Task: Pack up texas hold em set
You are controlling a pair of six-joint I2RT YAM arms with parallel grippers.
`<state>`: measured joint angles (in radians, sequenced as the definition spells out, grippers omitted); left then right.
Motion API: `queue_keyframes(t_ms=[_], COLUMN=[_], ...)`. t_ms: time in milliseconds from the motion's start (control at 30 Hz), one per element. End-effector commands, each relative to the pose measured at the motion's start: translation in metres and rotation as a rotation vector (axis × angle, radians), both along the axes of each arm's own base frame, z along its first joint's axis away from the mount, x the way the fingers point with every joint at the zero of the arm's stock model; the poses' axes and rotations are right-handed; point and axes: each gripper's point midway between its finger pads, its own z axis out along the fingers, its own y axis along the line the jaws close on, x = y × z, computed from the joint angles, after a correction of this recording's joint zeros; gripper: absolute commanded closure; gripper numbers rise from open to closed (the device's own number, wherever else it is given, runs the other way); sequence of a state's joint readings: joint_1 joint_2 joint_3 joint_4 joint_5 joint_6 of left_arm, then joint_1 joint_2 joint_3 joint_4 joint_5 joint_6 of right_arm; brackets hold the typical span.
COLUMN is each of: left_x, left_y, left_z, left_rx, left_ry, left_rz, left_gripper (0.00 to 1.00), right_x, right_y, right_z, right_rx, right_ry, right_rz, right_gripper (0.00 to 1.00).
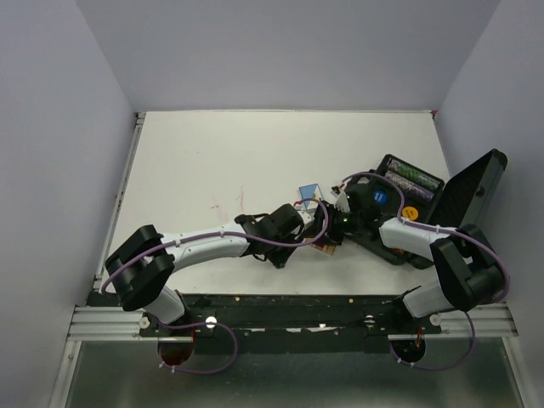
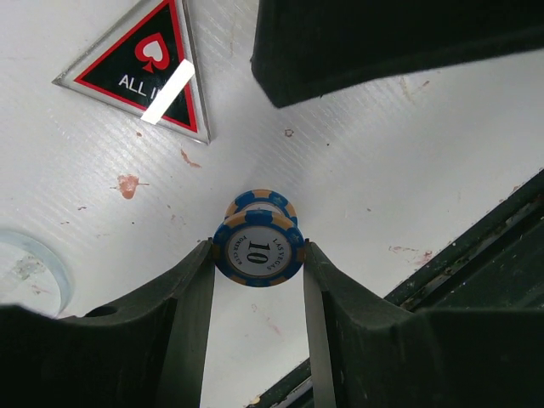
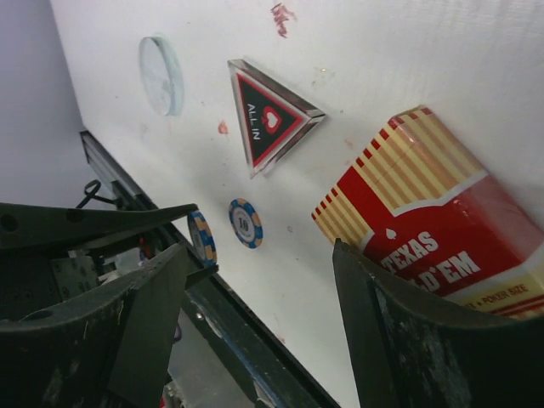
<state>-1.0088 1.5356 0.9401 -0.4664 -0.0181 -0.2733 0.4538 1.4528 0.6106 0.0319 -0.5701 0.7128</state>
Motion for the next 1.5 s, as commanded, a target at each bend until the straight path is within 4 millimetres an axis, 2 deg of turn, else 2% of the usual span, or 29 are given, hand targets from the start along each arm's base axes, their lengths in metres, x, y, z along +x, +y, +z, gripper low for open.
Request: queue_keyframes(t_ms=[0,233,333,567,733,1167,1467], left_x=[0.000,-0.003,-0.002,-0.003,-0.002,-0.004,-0.006], left_y=[-0.004,-0.010,-0.010,-0.012,-0.013,-0.016,-0.017], left_z=[0.009,0.021,0.024,0.027,0.030,0.035,0.039], left_rx=[-0.042,-0.095,-0.100,-0.112,-0.124,-0.150,-0.165], left_ry=[-0.014,-0.017,-0.025,-0.027,-0.034,-0.037,-0.041], left_rz=[-0.018,-0.033,-0.034,-0.039,-0.039,-0.051,-0.060], left_gripper=[0.67,0.67,0.67,0.67,0.67,0.67,0.67], right_x=[-0.011,-0.022,-0.030,-0.051,-0.059,-0.066,-0.066], right_y=[0.022,0.042,0.048,0.055,0.056,0.068,0.073], right_z=[0.004,0.005,0.002,0.004,0.003,0.008,0.011], right_rx=[0.116,0.163,0.182,0.252,0.269,0.333,0.329], right_ry=[0.027,0.054,0.075,0.128,0.151,0.165,0.155], right_rz=[0.033,0.084,0.110,0.156,0.165,0.188,0.205], right_gripper=[0.24,0.29,0.36,0.42,0.44,0.53,0.67])
